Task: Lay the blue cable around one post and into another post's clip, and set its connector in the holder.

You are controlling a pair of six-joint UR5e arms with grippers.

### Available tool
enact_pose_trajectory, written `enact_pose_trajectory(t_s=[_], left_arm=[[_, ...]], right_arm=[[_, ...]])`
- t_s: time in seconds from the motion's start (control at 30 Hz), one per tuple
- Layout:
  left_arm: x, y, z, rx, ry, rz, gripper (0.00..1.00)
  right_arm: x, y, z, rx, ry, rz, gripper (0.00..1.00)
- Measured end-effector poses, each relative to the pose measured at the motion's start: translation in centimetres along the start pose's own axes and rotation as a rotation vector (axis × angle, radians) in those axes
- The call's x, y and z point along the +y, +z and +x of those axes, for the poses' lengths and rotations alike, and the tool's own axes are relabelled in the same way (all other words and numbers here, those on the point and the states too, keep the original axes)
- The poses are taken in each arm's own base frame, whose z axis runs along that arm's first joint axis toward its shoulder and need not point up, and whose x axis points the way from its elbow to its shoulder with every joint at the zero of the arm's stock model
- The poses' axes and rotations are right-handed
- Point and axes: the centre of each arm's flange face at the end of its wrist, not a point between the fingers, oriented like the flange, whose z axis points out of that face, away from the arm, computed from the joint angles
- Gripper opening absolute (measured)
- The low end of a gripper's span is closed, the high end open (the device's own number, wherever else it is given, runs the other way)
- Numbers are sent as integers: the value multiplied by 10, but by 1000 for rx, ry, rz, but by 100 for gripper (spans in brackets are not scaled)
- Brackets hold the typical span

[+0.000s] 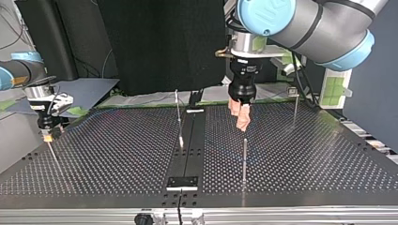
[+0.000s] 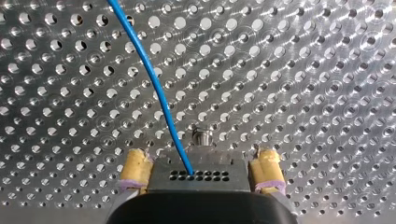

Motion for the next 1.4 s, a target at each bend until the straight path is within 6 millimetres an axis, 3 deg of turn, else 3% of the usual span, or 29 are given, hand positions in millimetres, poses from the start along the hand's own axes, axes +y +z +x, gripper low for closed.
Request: enact_pose_trajectory(t_s=[0.7,1.4], left_arm=[[0,0,-1,-3,186,-1,100],[23,0,-3,14,246,-166,100]], right_arm=[[4,-1,0,-1,2,-5,100],[3,-1,0,-1,-1,-3,100]])
